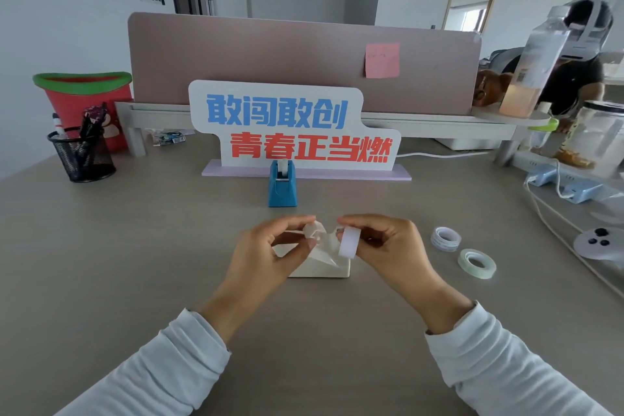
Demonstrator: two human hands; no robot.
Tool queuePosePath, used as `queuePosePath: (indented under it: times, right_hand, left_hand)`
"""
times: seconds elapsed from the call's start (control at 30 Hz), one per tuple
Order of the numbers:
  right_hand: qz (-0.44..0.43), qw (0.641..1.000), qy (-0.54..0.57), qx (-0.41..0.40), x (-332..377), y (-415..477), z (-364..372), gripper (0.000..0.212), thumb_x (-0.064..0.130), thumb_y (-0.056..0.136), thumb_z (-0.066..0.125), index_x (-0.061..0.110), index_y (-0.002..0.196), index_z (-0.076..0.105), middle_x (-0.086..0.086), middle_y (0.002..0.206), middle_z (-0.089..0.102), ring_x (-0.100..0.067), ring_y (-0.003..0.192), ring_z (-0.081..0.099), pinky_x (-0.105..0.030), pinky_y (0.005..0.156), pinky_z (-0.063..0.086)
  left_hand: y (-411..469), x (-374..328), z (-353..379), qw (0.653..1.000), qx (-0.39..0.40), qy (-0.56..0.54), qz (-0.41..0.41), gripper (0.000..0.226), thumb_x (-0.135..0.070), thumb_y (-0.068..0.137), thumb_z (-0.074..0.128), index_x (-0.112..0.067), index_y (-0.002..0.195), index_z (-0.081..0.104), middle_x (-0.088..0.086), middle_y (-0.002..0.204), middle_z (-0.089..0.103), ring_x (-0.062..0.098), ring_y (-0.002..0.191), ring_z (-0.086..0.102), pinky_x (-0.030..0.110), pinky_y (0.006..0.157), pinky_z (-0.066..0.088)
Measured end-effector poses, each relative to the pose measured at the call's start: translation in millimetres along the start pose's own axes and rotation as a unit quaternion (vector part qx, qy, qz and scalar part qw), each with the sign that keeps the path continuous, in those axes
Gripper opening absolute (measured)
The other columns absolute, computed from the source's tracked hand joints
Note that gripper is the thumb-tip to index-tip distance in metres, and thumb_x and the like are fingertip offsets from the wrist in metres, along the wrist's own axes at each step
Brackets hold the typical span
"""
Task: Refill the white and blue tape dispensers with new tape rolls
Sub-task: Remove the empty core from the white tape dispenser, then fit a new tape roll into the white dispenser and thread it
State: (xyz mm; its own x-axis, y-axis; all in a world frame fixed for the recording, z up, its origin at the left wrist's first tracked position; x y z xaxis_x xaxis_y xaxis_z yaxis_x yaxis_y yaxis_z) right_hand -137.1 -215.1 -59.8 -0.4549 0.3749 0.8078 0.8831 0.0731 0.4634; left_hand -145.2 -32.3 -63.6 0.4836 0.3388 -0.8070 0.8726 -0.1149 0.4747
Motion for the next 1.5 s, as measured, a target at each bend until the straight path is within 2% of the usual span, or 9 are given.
queuePosePath:
  times: [0.1,0.2,0.47,0.7,0.83,0.97,1.07,1.3,1.5]
  right_hand:
    - [0.052,0.995,-0.078,-0.044,-9.4,9.7,-17.8,0.025,0.003,0.073,0.066,0.027,0.074,0.058,0.008,0.064,0.063,-0.004,0.053,0.054,-0.006,0.052,0.041]
    - [0.102,0.976,-0.187,-0.049,-26.0,15.1,-35.9,0.006,0.009,0.076,0.062,0.014,0.073,0.063,0.005,0.063,0.06,-0.009,0.058,0.054,-0.008,0.047,0.037]
    - [0.21,0.936,-0.279,0.043,-56.7,11.3,-48.3,0.01,0.015,0.074,0.062,0.017,0.083,0.058,0.006,0.069,0.052,-0.018,0.072,0.051,-0.025,0.064,0.039]
    - [0.19,0.945,-0.263,-0.044,-57.8,1.3,-62.9,0.015,0.019,0.081,0.055,0.014,0.094,0.063,-0.002,0.092,0.064,-0.023,0.088,0.059,-0.032,0.071,0.05]
    - [0.195,0.91,-0.346,-0.12,-62.6,-5.7,-87.2,0.025,0.026,0.085,0.051,0.016,0.106,0.06,-0.004,0.116,0.059,-0.025,0.112,0.044,-0.031,0.079,0.042]
    - [0.287,0.863,-0.408,-0.083,-69.5,-19.8,-106.1,0.047,0.041,0.082,0.055,0.012,0.119,0.051,-0.009,0.129,0.05,-0.032,0.12,0.037,-0.04,0.093,0.039]
    - [0.315,0.848,-0.422,-0.064,-70.9,-26.6,-110.6,0.042,0.045,0.081,0.057,0.014,0.109,0.058,-0.01,0.125,0.051,-0.031,0.12,0.039,-0.039,0.094,0.039]
    - [0.295,0.869,-0.387,-0.087,-76.4,-27.8,-107.5,0.047,0.042,0.076,0.062,0.01,0.11,0.056,-0.009,0.118,0.052,-0.032,0.112,0.046,-0.036,0.085,0.044]
    - [0.184,0.935,-0.276,-0.127,-61.6,-26.0,-96.2,0.054,0.039,0.069,0.074,0.017,0.116,0.056,-0.001,0.115,0.051,-0.024,0.094,0.06,-0.03,0.078,0.048]
  left_hand:
    - [4.8,-0.4,4.1,0.999,-0.008,0.012,0.032,0.032,-0.016,0.077,0.068,-0.029,0.106,0.062,-0.015,0.1,0.067,-0.003,0.093,0.062,0.006,0.077,0.046]
    - [12.7,-4.0,15.1,0.996,-0.001,0.038,0.078,0.036,-0.014,0.077,0.068,-0.025,0.11,0.061,-0.016,0.099,0.065,-0.002,0.094,0.062,0.008,0.08,0.047]
    - [30.5,-14.5,50.9,0.98,0.042,0.131,0.145,0.036,-0.021,0.079,0.067,-0.018,0.114,0.06,0.001,0.101,0.07,0.01,0.091,0.064,0.023,0.077,0.054]
    - [28.9,-16.1,64.4,0.972,0.057,0.164,0.156,0.035,-0.025,0.08,0.065,-0.019,0.114,0.059,-0.006,0.096,0.068,0.006,0.086,0.062,0.012,0.074,0.046]
    - [33.7,-20.8,72.5,0.973,0.058,0.167,0.149,0.036,-0.027,0.08,0.064,-0.02,0.114,0.059,-0.009,0.098,0.066,0.005,0.088,0.061,0.007,0.074,0.041]
    - [40.4,-23.7,87.3,0.971,0.062,0.167,0.161,0.036,-0.024,0.078,0.066,-0.016,0.113,0.06,0.002,0.1,0.071,0.009,0.088,0.064,0.01,0.074,0.042]
    - [40.5,-24.0,95.2,0.97,0.062,0.17,0.164,0.035,-0.023,0.079,0.066,-0.016,0.113,0.06,0.002,0.103,0.07,0.013,0.09,0.064,0.022,0.078,0.05]
    - [37.2,-19.4,98.5,0.968,0.075,0.173,0.166,0.037,-0.027,0.08,0.065,-0.019,0.116,0.058,0.002,0.108,0.069,0.013,0.093,0.064,0.021,0.078,0.047]
    - [36.7,-21.4,94.3,0.969,0.06,0.163,0.174,0.038,-0.023,0.08,0.065,-0.018,0.117,0.057,0.005,0.106,0.069,0.015,0.091,0.064,0.022,0.076,0.049]
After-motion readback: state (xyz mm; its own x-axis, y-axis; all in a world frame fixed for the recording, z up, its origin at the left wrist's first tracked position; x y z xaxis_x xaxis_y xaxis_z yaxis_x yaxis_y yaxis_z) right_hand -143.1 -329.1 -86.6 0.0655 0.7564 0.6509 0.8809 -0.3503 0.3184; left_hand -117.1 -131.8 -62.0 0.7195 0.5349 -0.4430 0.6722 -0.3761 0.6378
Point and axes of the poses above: each hand's wrist, its own y-axis towards the middle knuckle, its own z-axis out of the palm, x = y × z, the point moved 1 cm from there along y, towards the middle knuckle
